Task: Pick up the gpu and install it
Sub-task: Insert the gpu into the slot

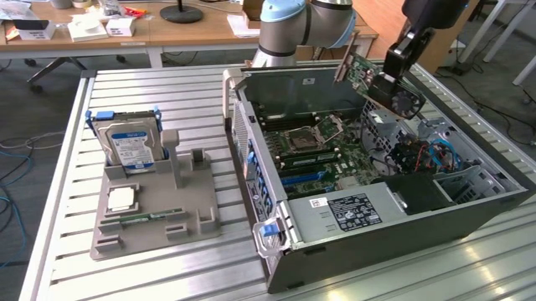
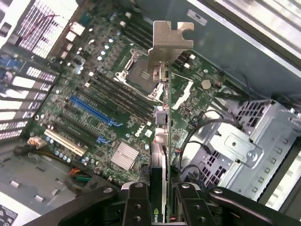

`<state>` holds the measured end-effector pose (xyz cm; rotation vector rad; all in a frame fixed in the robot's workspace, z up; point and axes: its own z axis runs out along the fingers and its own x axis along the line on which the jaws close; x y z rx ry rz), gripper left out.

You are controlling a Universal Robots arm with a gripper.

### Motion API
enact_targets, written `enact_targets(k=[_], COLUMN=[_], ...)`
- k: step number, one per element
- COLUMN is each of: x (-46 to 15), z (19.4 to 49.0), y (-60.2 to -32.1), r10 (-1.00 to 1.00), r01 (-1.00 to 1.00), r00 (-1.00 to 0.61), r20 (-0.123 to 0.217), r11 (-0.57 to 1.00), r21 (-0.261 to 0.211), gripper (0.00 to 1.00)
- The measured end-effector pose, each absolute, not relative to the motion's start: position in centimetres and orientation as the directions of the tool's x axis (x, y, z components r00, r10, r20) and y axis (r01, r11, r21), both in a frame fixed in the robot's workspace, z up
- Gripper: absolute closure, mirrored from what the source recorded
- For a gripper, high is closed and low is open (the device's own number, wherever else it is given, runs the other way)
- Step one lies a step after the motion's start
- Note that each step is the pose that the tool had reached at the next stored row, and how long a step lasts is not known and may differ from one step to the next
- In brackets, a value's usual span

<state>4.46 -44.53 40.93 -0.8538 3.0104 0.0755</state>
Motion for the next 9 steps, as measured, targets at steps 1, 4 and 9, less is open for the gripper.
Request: enact_targets(k=[1,4,9], x=[4.46,4.46,4.46], z=[40.92,40.9,40.87], y=[-44.53,-44.53,-44.53], r10=[-0.541,-0.586,-0.657], r01=[-0.542,-0.586,-0.658], r00=[-0.841,-0.81,-0.753], r20=[-0.024,-0.024,-0.024], r11=[0.839,0.809,0.752], r21=[0.043,0.043,0.043], gripper=[0.74,0.74,0.74])
